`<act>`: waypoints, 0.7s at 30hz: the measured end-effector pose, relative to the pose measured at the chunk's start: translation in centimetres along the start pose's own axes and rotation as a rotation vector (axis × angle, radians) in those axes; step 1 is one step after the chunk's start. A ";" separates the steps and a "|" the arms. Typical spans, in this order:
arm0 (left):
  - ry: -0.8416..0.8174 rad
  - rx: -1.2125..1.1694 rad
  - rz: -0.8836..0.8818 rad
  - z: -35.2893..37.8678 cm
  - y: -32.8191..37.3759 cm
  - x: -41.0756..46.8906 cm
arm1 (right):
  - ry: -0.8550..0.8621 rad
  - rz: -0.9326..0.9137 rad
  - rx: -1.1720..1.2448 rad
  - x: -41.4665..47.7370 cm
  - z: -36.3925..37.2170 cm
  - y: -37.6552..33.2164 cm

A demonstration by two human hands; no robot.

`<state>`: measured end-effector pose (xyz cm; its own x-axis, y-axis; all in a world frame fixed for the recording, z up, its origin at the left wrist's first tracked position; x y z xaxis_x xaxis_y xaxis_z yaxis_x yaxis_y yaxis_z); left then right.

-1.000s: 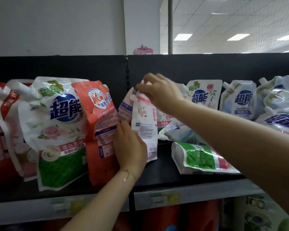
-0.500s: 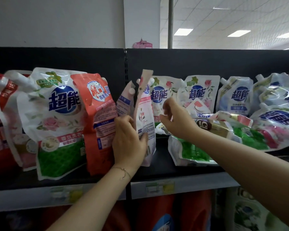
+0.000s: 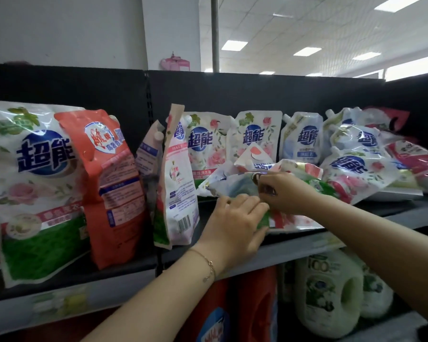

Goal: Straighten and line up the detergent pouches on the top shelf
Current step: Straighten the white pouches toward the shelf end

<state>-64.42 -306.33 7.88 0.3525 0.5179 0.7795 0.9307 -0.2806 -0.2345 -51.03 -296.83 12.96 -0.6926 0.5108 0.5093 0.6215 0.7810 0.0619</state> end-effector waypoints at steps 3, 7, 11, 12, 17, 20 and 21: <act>-0.099 0.011 0.027 1.5 1.4 1.3 | -0.011 0.066 0.026 -1.0 0.3 1.6; -0.131 -0.001 -0.033 3.2 1.3 2.5 | -0.004 0.159 0.037 -0.3 1.1 2.5; -0.150 0.044 -0.105 4.4 0.1 3.1 | -0.005 0.257 0.094 0.6 2.0 3.5; -0.155 0.049 -0.113 4.5 -0.1 3.3 | -0.014 0.261 0.104 0.7 2.1 3.5; -0.348 0.015 -0.177 4.4 -0.6 4.0 | -0.043 0.322 0.170 1.0 2.6 3.6; -0.358 0.040 -0.227 4.3 -0.4 4.1 | -0.057 0.377 0.247 1.3 3.3 4.5; -0.352 0.061 -0.225 4.4 -0.3 4.0 | -0.067 0.384 0.255 1.3 3.5 4.6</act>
<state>-62.86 -300.60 8.54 0.1413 0.8080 0.5719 0.9887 -0.0858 -0.1230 -50.34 -291.27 10.91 -0.4573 0.7958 0.3969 0.7336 0.5898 -0.3375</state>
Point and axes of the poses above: each hand's wrist, its own x-axis towards the middle knuckle, its own z-axis out of the palm, y = z × x, the point moved 2 cm from there along x, towards the middle knuckle, and after that the axes turned 7 degrees about -z, right-handed, at the moved point
